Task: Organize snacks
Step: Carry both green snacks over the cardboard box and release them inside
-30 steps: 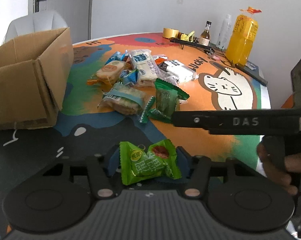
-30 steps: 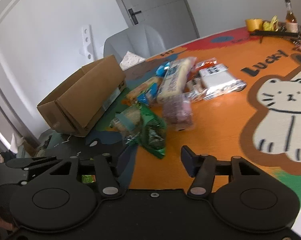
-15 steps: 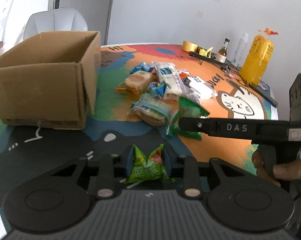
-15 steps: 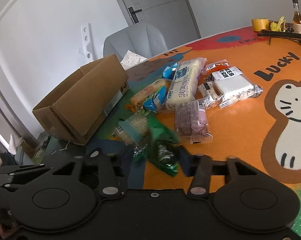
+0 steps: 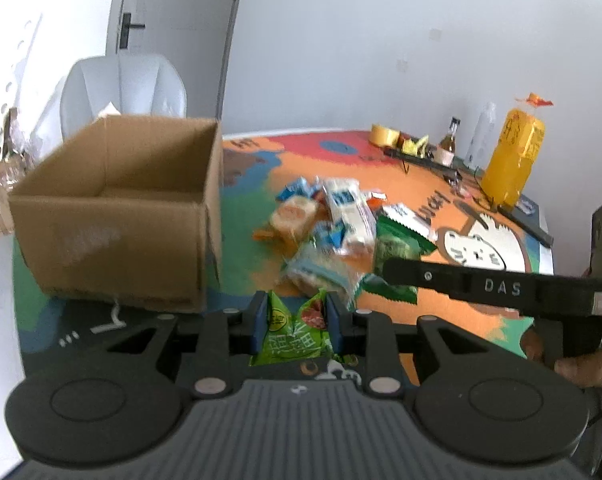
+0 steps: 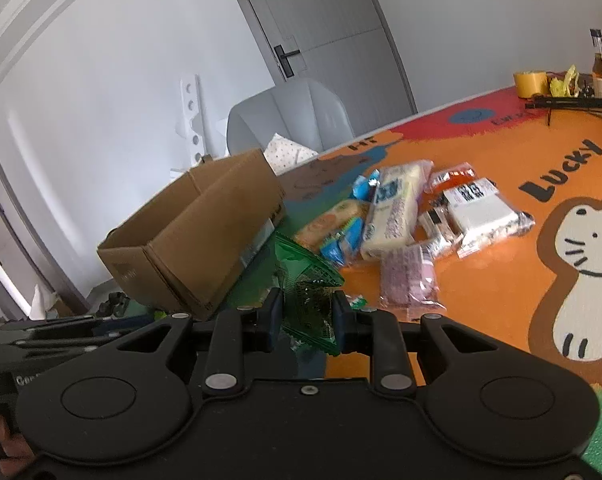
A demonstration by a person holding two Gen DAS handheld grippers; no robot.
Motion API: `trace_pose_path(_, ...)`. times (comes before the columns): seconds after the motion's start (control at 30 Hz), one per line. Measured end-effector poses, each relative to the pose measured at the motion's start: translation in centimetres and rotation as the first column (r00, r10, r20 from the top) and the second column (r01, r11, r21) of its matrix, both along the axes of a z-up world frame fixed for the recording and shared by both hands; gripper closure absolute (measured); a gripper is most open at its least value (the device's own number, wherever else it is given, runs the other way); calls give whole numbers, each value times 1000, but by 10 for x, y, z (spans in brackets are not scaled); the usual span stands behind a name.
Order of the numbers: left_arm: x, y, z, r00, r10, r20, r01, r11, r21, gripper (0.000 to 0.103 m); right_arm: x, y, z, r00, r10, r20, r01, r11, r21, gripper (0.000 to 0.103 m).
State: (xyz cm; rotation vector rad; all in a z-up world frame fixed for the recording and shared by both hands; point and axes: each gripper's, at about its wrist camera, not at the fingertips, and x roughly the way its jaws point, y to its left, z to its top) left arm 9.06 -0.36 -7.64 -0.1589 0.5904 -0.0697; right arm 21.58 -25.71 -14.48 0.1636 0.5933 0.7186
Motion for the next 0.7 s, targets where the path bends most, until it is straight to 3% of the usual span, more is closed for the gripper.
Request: trace_pose_path(0.7,-9,63,66,980,113,165,-118,993,22,74,-10,68,56,987,106,117,-109,994,26,79)
